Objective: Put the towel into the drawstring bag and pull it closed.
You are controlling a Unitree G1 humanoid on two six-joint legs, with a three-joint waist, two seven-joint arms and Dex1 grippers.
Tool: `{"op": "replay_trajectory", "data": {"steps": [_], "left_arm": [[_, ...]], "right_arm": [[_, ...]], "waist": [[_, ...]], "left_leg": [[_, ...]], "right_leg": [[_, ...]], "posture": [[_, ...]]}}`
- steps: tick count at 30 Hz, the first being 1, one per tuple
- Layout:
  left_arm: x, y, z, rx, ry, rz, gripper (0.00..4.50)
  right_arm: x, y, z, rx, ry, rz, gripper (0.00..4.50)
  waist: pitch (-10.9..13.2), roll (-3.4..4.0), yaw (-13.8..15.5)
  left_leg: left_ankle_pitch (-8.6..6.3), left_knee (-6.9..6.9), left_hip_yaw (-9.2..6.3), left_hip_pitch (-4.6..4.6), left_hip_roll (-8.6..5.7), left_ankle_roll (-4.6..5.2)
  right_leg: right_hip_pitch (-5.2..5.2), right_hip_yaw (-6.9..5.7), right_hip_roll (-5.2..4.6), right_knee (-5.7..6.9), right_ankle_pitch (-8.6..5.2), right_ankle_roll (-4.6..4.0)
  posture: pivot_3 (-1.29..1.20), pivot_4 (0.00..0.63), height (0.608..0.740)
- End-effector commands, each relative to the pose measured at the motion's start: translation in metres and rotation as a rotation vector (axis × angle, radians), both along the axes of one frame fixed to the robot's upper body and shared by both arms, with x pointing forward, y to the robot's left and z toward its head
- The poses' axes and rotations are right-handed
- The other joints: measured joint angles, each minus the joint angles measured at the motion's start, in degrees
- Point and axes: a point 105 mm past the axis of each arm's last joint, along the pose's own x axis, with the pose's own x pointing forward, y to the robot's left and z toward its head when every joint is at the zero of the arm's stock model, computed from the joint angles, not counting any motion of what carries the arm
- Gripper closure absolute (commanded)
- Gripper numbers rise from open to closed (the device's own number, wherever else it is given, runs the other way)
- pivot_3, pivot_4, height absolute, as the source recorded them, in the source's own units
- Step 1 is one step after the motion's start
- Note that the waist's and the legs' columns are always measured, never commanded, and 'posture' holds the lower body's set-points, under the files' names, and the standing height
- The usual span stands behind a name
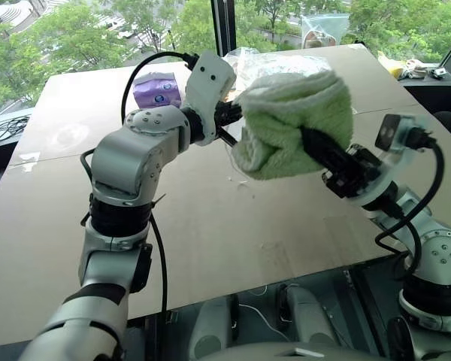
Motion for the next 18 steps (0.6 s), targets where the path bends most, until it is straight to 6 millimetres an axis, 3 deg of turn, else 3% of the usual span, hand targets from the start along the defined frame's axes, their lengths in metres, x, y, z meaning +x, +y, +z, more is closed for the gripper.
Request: {"op": "replay_trajectory", "data": {"steps": [1, 5, 9, 14, 18], "left_arm": [[-0.013, -0.005, 0.014, -0.022, -0.041, -0.051, 4.39], [-0.017, -0.008, 0.010, -0.040, -0.018, -0.071, 4.39], [-0.017, -0.009, 0.007, -0.096, 0.027, -0.064, 4.39], [-0.019, -0.012, 0.003, -0.170, 0.090, -0.065, 4.39], [-0.021, -0.013, -0.001, -0.235, 0.155, -0.062, 4.39]], "right_arm": [[0.006, -0.007, 0.022, 0.098, -0.060, -0.074, 4.50], [0.019, 0.015, 0.008, -0.048, -0.066, -0.125, 4.50], [0.035, 0.041, -0.047, -0.433, -0.098, -0.252, 4.50], [0.041, 0.045, -0.077, -0.635, -0.193, -0.332, 4.50], [0.041, 0.052, -0.087, -0.749, -0.333, -0.363, 4.50]], "waist": [[0.00, 0.00, 0.03], [0.00, 0.00, 0.04], [-0.01, -0.01, 0.06], [-0.01, -0.02, 0.09], [-0.03, -0.08, 0.08]], "left_leg": [[0.00, 0.00, 0.02, -0.01, 0.00, 0.00], [0.00, 0.00, 0.12, -0.03, -0.02, 0.00], [0.00, 0.00, 0.14, 0.00, -0.04, 0.00], [0.01, 0.01, 0.15, -0.02, -0.06, 0.00], [0.01, 0.03, 0.14, -0.01, -0.06, -0.01]], "right_leg": [[0.00, 0.03, -0.01, -0.01, 0.00, 0.00], [-0.01, 0.13, -0.04, -0.04, 0.00, 0.02], [-0.01, 0.14, -0.05, -0.03, -0.03, -0.04], [-0.02, 0.16, -0.04, -0.02, -0.12, -0.19], [-0.01, 0.15, -0.04, -0.02, -0.12, -0.18]], "posture": [[0.00, 0.150, 0.740], [0.00, 0.150, 0.740], [0.00, 0.150, 0.740], [0.00, 0.150, 0.740], [0.00, 0.150, 0.740]]}}
